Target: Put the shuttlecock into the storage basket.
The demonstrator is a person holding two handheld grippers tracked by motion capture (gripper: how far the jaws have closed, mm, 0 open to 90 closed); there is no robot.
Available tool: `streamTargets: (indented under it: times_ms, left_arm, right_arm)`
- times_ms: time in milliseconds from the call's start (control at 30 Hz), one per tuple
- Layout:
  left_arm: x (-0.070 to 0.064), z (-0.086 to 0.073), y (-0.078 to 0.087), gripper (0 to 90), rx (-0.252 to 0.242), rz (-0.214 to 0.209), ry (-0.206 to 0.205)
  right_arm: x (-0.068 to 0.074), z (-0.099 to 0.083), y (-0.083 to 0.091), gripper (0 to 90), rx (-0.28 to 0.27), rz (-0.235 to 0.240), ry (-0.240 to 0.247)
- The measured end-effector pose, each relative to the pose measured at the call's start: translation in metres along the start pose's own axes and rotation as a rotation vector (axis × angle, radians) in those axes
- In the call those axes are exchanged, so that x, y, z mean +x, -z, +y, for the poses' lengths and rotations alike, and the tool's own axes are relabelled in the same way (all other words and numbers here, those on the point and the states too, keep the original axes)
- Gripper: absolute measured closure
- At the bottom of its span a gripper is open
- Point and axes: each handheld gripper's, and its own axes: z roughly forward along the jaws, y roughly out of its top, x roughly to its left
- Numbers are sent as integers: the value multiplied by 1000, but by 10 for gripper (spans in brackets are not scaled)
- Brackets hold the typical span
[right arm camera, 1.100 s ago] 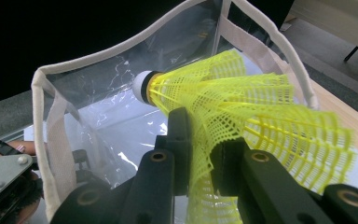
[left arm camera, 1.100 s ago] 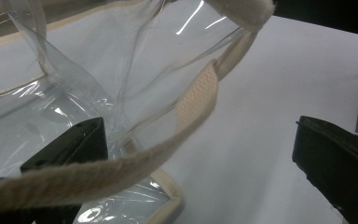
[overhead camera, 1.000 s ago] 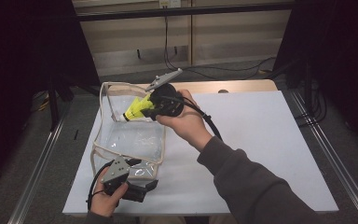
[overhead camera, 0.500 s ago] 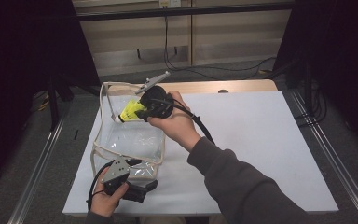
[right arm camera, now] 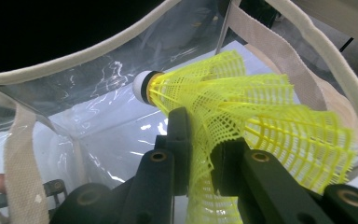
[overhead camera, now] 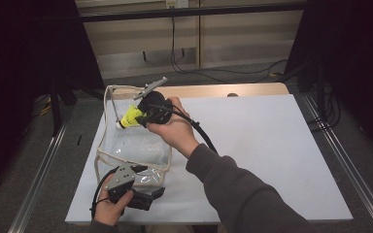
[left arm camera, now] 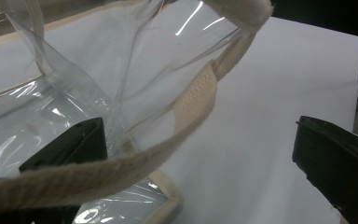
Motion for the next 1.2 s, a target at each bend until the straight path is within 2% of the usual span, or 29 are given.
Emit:
streamTargets:
  times_ms: [200, 500, 800, 867, 900, 1200]
  left_arm:
    - [1, 0, 1, 32, -1, 2, -3]
    - [0, 0, 0, 30, -2, 0, -2]
    - [0, 0, 1, 33, -7, -5, 3]
    - [1, 0, 2, 33, -4, 4, -6]
    - [0, 0, 1, 34, -8, -5, 4]
    - [0, 0, 1, 34, -6, -1, 3]
  right_arm:
    - [4, 2, -11, 797, 15, 2, 12]
    - [9, 4, -24, 797, 20, -23, 34]
    - [13, 6, -34, 796, 26, 2, 30]
    - [13, 5, -36, 796, 29, -1, 36]
    - [14, 5, -37, 796, 27, 5, 35]
    - [12, 4, -43, 796, 39, 7, 34]
